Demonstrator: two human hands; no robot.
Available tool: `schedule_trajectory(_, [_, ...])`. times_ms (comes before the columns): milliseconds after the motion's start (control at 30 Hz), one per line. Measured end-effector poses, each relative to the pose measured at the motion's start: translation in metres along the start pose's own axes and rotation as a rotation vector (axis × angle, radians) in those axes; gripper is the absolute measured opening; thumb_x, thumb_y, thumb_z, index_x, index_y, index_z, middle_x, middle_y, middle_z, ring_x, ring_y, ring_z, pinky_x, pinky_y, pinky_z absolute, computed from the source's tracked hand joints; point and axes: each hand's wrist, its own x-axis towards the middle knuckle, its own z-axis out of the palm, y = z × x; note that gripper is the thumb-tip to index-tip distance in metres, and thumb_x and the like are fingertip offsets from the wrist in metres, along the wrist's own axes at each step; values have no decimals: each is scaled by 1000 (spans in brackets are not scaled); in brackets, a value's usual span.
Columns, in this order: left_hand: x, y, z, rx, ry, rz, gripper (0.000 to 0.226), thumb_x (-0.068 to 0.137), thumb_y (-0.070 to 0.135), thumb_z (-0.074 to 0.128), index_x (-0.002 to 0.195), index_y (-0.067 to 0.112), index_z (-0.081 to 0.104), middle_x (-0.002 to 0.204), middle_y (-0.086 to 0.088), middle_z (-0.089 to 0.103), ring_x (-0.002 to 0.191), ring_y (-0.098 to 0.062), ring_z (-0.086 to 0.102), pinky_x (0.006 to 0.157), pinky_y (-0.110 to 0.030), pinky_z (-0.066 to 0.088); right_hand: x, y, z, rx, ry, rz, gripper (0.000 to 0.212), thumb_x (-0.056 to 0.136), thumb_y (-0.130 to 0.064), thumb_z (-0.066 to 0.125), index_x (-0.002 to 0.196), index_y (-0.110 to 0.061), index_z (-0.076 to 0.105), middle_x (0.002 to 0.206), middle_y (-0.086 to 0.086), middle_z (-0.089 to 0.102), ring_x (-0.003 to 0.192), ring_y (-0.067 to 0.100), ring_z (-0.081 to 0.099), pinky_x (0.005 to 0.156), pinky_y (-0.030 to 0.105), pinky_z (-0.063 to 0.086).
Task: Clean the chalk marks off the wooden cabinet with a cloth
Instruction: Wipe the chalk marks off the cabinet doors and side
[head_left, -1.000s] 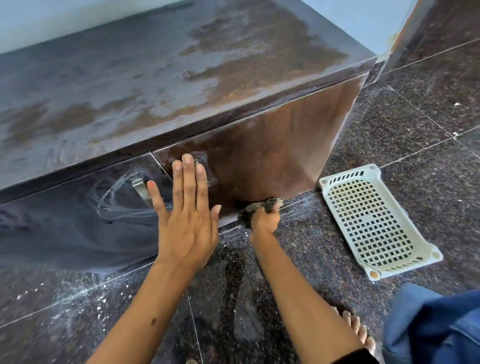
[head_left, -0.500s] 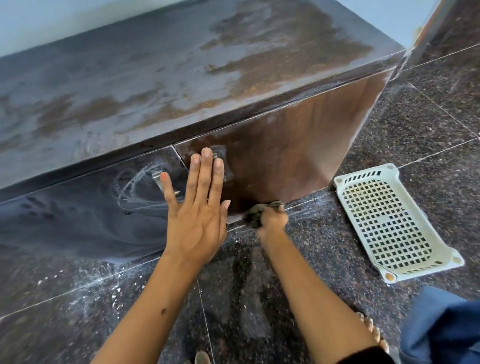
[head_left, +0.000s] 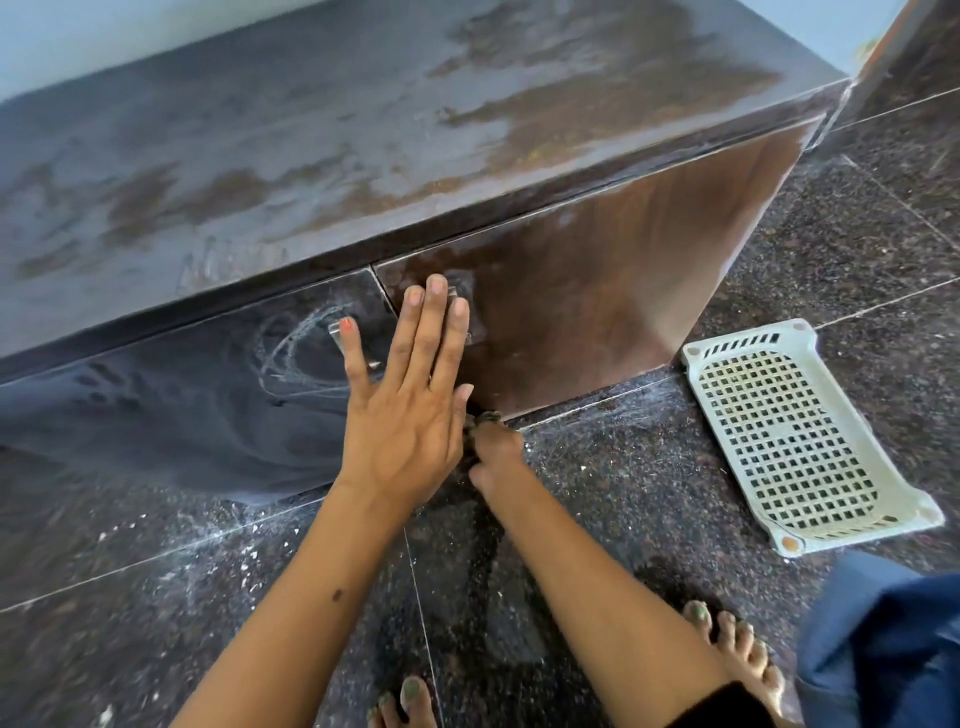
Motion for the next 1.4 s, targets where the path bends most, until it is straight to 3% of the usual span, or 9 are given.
schedule_trajectory(367, [-12,-12,-11,45,-91,12,66,96,34,32,152,9,9,160,-6,4,147,-20,5,113,-54,-12,17,-34,-46,127,186,-197,38,95,5,37,130,-5,48,126,21,56,111,36,57,94,45,48])
schedule_trajectory(500, [-12,-14,-12,72,-99,16,65,97,35,30,152,8,9,160,-5,3,147,-19,4,114,-53,-13,4,16,-8,50,60,-22,21,94,3,39,110,-3,52,112,22,61,103,35,61,89,54,50])
schedule_trajectory(600, [-12,-15,-15,89,-110,20,64,97,34,30,152,7,10,160,-4,2,147,-18,2,114,-53,-11,28,25,-5,21,-52,34,29,93,-1,43,120,1,51,113,24,62,98,35,64,74,50,56])
schedule_trajectory(767, [-14,-15,-14,82,-109,6,65,96,33,32,152,6,10,160,-4,1,147,-17,1,114,-53,-11,134,5,-45,40,74,-20,39,88,-19,51,124,-3,49,121,25,59,99,38,64,75,60,53])
schedule_trajectory(900, [-12,-10,-10,82,-107,-9,67,95,33,33,151,5,8,159,-4,-3,147,-19,-1,114,-52,-13,45,-47,-53,79,109,-170,25,76,-18,46,94,-3,56,128,29,49,117,40,51,100,47,44])
schedule_trajectory(1000, [-12,-7,-8,103,-105,-28,68,95,33,33,151,4,7,159,-5,-6,147,-21,-3,114,-51,-15,6,-39,-31,284,238,-380,32,91,0,44,121,-1,56,121,23,57,103,33,57,94,37,48])
schedule_trajectory(1067, [-12,-5,-8,130,-111,-30,68,95,33,32,151,3,6,159,-6,-5,147,-22,-3,114,-52,-15,-4,-29,-9,349,304,-240,33,93,0,43,122,-5,58,117,19,62,102,33,60,94,46,49])
schedule_trajectory(1300, [-12,-4,-9,199,-103,-36,68,95,31,30,151,2,4,159,-7,-8,147,-21,-4,115,-52,-14,44,-29,-18,272,-21,-124,27,74,-32,49,95,-16,57,130,22,53,111,32,57,98,50,47])
schedule_trajectory(1400, [-11,-3,-9,192,-103,-34,68,94,31,29,151,2,6,159,-7,-6,147,-21,-2,115,-52,-14,-28,-83,-25,434,182,-296,34,96,-6,42,128,-4,51,128,12,55,84,8,51,69,17,52])
